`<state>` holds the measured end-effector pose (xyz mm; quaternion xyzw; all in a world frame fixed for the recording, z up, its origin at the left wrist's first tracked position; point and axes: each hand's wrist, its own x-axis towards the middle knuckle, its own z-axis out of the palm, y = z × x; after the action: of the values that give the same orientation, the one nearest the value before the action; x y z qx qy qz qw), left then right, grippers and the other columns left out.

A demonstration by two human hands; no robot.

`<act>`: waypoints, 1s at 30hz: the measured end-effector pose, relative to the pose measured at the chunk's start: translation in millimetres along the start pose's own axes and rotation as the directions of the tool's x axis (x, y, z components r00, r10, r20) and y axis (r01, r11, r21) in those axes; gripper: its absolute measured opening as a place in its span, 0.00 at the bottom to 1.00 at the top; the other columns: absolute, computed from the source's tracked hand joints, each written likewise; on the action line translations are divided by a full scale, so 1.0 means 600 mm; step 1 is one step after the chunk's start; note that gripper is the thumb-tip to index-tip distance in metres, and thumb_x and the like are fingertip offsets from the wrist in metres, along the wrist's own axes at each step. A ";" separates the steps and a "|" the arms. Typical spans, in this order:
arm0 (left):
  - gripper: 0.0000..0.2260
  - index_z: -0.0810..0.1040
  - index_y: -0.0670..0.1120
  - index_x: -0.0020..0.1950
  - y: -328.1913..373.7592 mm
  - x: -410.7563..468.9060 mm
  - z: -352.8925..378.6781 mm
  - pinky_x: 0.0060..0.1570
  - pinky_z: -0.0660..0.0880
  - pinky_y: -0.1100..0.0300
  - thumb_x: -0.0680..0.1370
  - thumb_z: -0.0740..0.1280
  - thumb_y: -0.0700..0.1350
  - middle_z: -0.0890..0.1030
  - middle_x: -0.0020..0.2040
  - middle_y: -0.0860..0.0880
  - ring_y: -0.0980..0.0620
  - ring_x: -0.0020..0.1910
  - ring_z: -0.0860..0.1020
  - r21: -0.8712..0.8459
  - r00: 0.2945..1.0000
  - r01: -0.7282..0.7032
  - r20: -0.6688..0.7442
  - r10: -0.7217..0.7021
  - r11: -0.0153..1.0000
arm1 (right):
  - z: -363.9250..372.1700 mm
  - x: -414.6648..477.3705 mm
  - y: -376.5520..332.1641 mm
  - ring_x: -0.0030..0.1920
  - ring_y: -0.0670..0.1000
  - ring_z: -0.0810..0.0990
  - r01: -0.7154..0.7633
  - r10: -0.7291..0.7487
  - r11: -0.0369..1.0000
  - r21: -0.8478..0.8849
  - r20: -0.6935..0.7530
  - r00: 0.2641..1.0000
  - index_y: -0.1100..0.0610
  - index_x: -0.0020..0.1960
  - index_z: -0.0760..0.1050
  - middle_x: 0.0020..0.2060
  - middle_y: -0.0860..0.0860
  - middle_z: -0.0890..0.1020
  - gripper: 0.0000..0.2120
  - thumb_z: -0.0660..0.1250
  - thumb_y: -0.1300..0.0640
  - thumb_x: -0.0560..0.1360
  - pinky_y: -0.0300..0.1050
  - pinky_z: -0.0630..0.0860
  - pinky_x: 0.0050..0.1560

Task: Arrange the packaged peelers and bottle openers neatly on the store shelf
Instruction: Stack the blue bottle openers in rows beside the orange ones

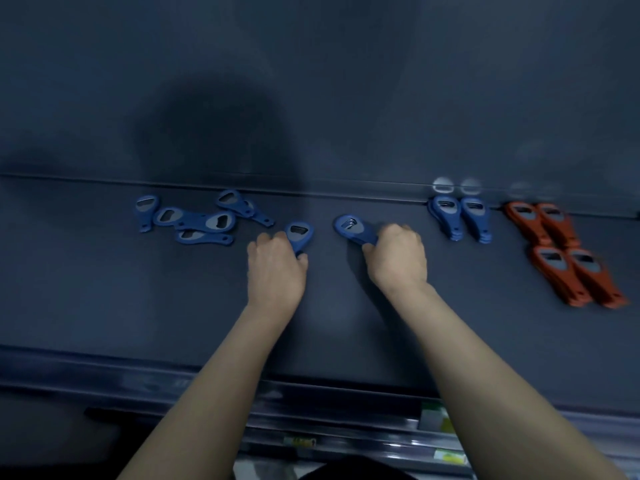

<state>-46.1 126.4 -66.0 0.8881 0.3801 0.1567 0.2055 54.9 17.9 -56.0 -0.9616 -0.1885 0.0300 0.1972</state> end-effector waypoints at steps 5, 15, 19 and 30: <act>0.20 0.71 0.41 0.64 0.008 -0.001 0.004 0.59 0.64 0.52 0.76 0.66 0.50 0.70 0.60 0.41 0.42 0.60 0.66 0.100 1.000 -0.016 0.001 0.016 0.995 | 0.002 -0.010 0.012 0.58 0.61 0.71 0.012 -0.012 1.000 -0.003 -0.007 1.000 0.64 0.57 0.74 0.55 0.61 0.75 0.11 0.63 0.58 0.77 0.48 0.70 0.50; 0.27 0.64 0.48 0.73 0.041 0.042 0.004 0.66 0.52 0.60 0.75 0.69 0.43 0.65 0.71 0.51 0.51 0.70 0.56 -0.055 0.843 -0.441 0.315 0.435 0.896 | -0.028 0.009 0.055 0.60 0.59 0.66 0.205 -0.196 0.978 -0.034 0.173 0.965 0.60 0.61 0.73 0.57 0.58 0.73 0.13 0.63 0.59 0.78 0.49 0.67 0.59; 0.30 0.64 0.52 0.72 0.048 0.050 0.001 0.68 0.55 0.60 0.73 0.71 0.44 0.65 0.69 0.51 0.51 0.70 0.61 -0.162 0.760 -0.396 0.495 0.421 0.904 | -0.041 0.013 0.079 0.58 0.56 0.66 0.279 -0.273 0.960 0.009 0.227 0.935 0.56 0.61 0.74 0.56 0.54 0.73 0.13 0.63 0.61 0.77 0.47 0.66 0.60; 0.27 0.70 0.47 0.69 0.074 0.034 0.021 0.61 0.68 0.61 0.71 0.73 0.41 0.71 0.55 0.57 0.57 0.54 0.71 -0.273 0.729 -0.347 0.524 0.441 0.897 | -0.057 0.012 0.111 0.58 0.57 0.73 0.205 -0.211 0.978 0.049 0.203 0.956 0.58 0.63 0.73 0.58 0.58 0.75 0.19 0.62 0.68 0.74 0.45 0.71 0.56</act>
<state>0.0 110.3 -53.1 0.9345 0.0891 -0.0485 0.3411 89.7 -48.9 -50.6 -0.9253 -0.3075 0.1117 0.1920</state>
